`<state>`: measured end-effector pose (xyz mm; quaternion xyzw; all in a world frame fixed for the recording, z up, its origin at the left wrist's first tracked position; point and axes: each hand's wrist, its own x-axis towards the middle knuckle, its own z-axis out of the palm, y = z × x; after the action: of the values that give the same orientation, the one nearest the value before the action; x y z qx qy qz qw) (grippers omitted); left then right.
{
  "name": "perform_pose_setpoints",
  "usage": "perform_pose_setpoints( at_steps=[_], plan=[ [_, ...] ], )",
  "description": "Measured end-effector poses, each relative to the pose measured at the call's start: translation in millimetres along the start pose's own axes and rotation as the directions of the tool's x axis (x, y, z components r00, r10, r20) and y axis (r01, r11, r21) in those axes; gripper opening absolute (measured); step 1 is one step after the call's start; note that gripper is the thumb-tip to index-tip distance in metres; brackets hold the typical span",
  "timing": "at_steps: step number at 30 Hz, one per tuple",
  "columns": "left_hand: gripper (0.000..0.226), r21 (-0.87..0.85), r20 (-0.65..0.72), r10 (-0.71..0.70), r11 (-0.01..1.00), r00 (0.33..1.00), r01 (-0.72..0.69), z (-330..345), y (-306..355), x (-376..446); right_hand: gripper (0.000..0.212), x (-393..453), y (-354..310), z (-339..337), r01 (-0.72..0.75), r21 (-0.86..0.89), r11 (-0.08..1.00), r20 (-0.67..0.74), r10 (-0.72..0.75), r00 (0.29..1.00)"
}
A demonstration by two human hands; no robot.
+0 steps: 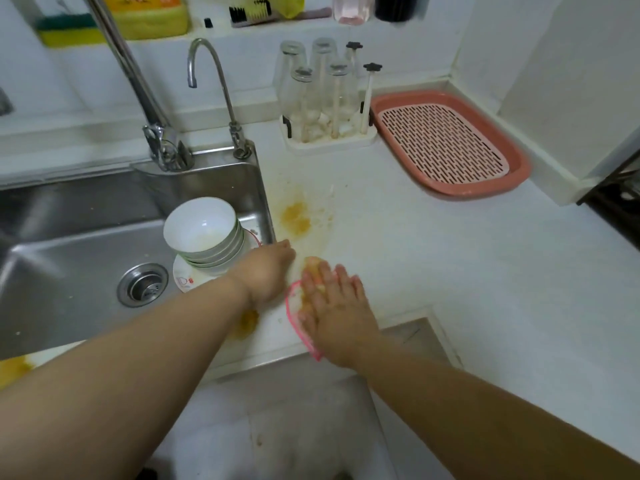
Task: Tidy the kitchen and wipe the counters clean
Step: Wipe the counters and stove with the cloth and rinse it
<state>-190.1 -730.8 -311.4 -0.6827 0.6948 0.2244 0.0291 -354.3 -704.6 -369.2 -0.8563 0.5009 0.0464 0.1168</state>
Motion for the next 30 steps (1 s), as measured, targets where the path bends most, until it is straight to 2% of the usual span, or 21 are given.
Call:
perform_pose_setpoints(
  at_steps=[2, 3, 4, 6, 8, 9, 11, 14, 16, 17, 19, 20, 22, 23, 24, 26, 28, 30],
  plan=[
    [0.046, -0.041, 0.011, -0.111, 0.993, 0.994, 0.111, -4, -22, -24, 0.064, -8, 6, -4, 0.056, -0.056, 0.997, 0.041, -0.053, 0.998],
    [0.052, -0.053, 0.013, -0.174, 0.983, 0.985, 0.175, -9, -37, -39, 0.06, -7, 15, -9, -0.005, -0.07, 0.998, 0.051, 0.009, 0.999],
    [0.057, -0.074, 0.008, -0.225, 0.972, 0.974, 0.225, -11, -50, -51, 0.059, -5, 29, -14, -0.124, -0.068, 0.99, 0.063, 0.128, 0.99],
    [0.059, -0.107, -0.009, -0.283, 0.954, 0.959, 0.28, -13, -76, -72, 0.061, 1, 49, -25, -0.415, -0.019, 0.91, 0.071, 0.415, 0.907],
    [0.055, -0.103, 0.018, -0.292, 0.951, 0.956, 0.292, -11, -97, -93, 0.062, 7, 40, -28, -0.58, 0.081, 0.81, 0.081, 0.575, 0.814],
    [0.053, -0.096, 0.041, -0.285, 0.953, 0.958, 0.287, -8, -104, -100, 0.063, 10, 26, -27, -0.608, 0.105, 0.787, 0.088, 0.601, 0.794],
    [0.048, -0.087, 0.059, -0.245, 0.964, 0.968, 0.25, 2, -116, -108, 0.067, 20, -17, -20, -0.562, 0.103, 0.821, 0.091, 0.554, 0.827],
    [0.046, -0.091, 0.012, -0.195, 0.977, 0.981, 0.195, 11, -127, -106, 0.068, 24, -96, -5, -0.296, 0.054, 0.954, 0.038, 0.294, 0.955],
    [0.05, -0.069, 0.02, -0.166, 0.984, 0.986, 0.167, 10, -135, -107, 0.061, 18, -126, 5, -0.171, 0.035, 0.985, 0.036, 0.17, 0.985],
    [0.053, -0.066, 0.03, -0.15, 0.986, 0.988, 0.152, 9, -138, -107, 0.057, 13, -125, 7, -0.154, 0.024, 0.988, 0.029, 0.153, 0.988],
    [0.055, -0.108, 0.057, -0.12, 0.986, 0.991, 0.126, 6, -144, -109, 0.055, 4, -103, 9, -0.237, 0.003, 0.971, -0.005, 0.237, 0.971],
    [0.055, -0.142, 0.064, -0.108, 0.983, 0.992, 0.117, 6, -152, -113, 0.056, 1, -93, 10, -0.341, 0.004, 0.94, -0.04, 0.341, 0.939],
    [0.056, -0.2, 0.056, -0.094, 0.974, 0.994, 0.104, 5, -162, -119, 0.059, -2, -77, 9, -0.567, 0.049, 0.822, -0.094, 0.569, 0.817],
    [0.057, -0.224, 0.053, -0.091, 0.969, 0.994, 0.1, 5, -167, -123, 0.062, 0, -83, 8, -0.63, 0.067, 0.774, -0.088, 0.634, 0.769],
    [0.058, -0.251, 0.049, -0.091, 0.963, 0.995, 0.101, 5, -172, -128, 0.067, 3, -99, 9, -0.641, 0.068, 0.764, -0.064, 0.645, 0.761],
    [0.057, -0.291, 0.039, -0.09, 0.952, 0.995, 0.098, 3, -183, -139, 0.074, 9, -149, 18, -0.536, 0.058, 0.842, -0.035, 0.539, 0.842],
    [0.055, -0.313, 0.025, -0.091, 0.945, 0.996, 0.095, 2, -192, -145, 0.065, 11, -193, 30, -0.383, 0.087, 0.92, -0.054, 0.388, 0.92],
    [0.053, -0.328, 0.01, -0.097, 0.94, 0.995, 0.095, -5, -200, -155, 0.062, 9, -213, 32, -0.337, 0.101, 0.936, -0.055, 0.343, 0.938]
  ],
)
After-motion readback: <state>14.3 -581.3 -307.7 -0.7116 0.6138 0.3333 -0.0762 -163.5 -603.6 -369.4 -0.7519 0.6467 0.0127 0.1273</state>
